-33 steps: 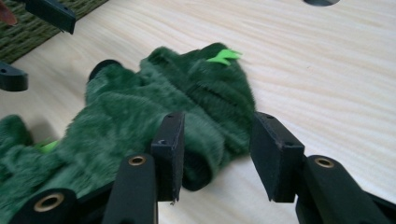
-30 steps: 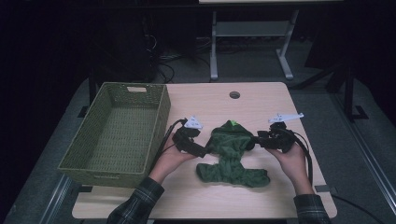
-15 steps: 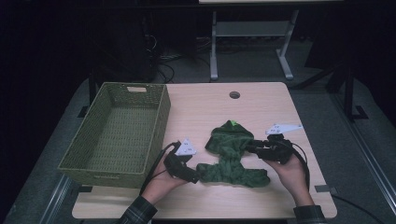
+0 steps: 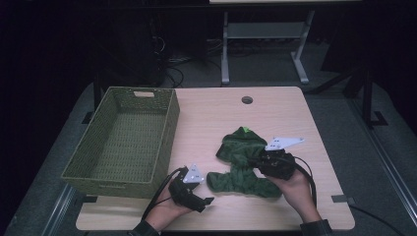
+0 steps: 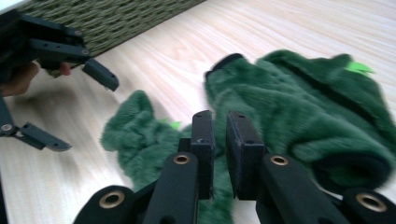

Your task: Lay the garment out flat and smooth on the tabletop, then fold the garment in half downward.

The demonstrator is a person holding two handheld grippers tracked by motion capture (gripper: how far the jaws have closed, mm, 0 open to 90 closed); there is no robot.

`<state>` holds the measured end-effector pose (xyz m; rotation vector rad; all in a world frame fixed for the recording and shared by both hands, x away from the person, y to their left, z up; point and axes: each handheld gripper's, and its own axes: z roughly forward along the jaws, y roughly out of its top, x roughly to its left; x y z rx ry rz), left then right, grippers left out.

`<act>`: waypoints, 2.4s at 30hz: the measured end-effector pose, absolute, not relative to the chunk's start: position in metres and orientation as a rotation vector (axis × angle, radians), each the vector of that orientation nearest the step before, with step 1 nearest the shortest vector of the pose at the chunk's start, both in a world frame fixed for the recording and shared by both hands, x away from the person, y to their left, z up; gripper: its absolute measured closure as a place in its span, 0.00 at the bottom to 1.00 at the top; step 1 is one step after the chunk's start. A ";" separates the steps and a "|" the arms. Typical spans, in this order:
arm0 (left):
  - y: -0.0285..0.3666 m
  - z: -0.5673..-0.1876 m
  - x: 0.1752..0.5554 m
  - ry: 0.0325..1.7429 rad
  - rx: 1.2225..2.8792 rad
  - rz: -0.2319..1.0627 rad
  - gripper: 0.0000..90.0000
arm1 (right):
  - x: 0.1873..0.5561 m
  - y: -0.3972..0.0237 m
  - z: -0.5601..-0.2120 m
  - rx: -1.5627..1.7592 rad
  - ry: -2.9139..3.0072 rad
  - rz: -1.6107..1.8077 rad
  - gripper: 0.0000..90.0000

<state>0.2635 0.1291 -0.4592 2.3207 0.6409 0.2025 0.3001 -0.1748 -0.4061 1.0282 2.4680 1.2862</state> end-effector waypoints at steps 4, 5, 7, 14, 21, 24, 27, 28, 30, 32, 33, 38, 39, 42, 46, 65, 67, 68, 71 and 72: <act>0.134 -0.464 0.261 0.635 2.348 0.206 0.14 | 0.296 -0.161 -0.406 0.990 2.497 1.295 0.88; 0.134 -0.466 0.261 0.634 2.361 0.204 0.14 | 0.296 -0.157 -0.406 0.983 2.505 1.299 0.88; 0.134 -0.468 0.260 0.615 2.377 0.216 0.14 | 0.294 -0.150 -0.406 0.968 2.519 1.295 0.87; 0.141 -0.474 0.258 0.575 2.317 0.230 0.14 | 0.287 -0.123 -0.410 0.906 2.575 1.298 0.85; 0.143 -0.477 0.257 0.569 2.281 0.237 0.14 | 0.282 -0.094 -0.418 0.841 2.640 1.274 0.84; 0.143 -0.477 0.257 0.571 2.280 0.234 0.14 | 0.279 -0.083 -0.421 0.805 2.667 1.266 0.84; 0.143 -0.477 0.257 0.571 2.279 0.235 0.14 | 0.279 -0.072 -0.427 0.789 2.698 1.245 0.84; 0.143 -0.477 0.257 0.570 2.279 0.235 0.14 | 0.279 -0.068 -0.429 0.783 2.705 1.242 0.84; 0.143 -0.477 0.257 0.571 2.279 0.235 0.14 | 0.280 -0.063 -0.434 0.780 2.716 1.228 0.84; 0.143 -0.477 0.257 0.572 2.279 0.235 0.14 | 0.280 -0.058 -0.438 0.774 2.727 1.199 0.84; 0.143 -0.477 0.257 0.571 2.279 0.235 0.14 | 0.279 -0.055 -0.440 0.770 2.723 1.177 0.84; 0.143 -0.477 0.257 0.568 2.282 0.239 0.14 | 0.283 -0.052 -0.453 0.776 2.686 1.081 0.82; 0.143 -0.477 0.257 0.567 2.282 0.238 0.14 | 0.284 -0.052 -0.456 0.786 2.692 1.065 0.82; 0.143 -0.477 0.257 0.562 2.287 0.240 0.14 | 0.284 -0.051 -0.463 0.776 2.698 1.053 0.83; 0.144 -0.477 0.257 0.559 2.289 0.244 0.14 | 0.282 -0.049 -0.464 0.773 2.699 1.035 0.90; 0.144 -0.477 0.258 0.557 2.289 0.244 0.14 | 0.270 -0.058 -0.448 0.762 2.739 1.174 0.96; 0.143 -0.477 0.257 0.561 2.287 0.240 0.14 | 0.269 -0.060 -0.445 0.757 2.735 1.184 0.96; 0.143 -0.477 0.257 0.566 2.282 0.237 0.14 | 0.269 -0.062 -0.443 0.752 2.732 1.190 0.96; 0.143 -0.477 0.257 0.569 2.280 0.232 0.14 | 0.269 -0.065 -0.438 0.739 2.720 1.208 0.96; 0.143 -0.477 0.257 0.568 2.281 0.234 0.14 | 0.269 -0.066 -0.436 0.744 2.715 1.217 0.96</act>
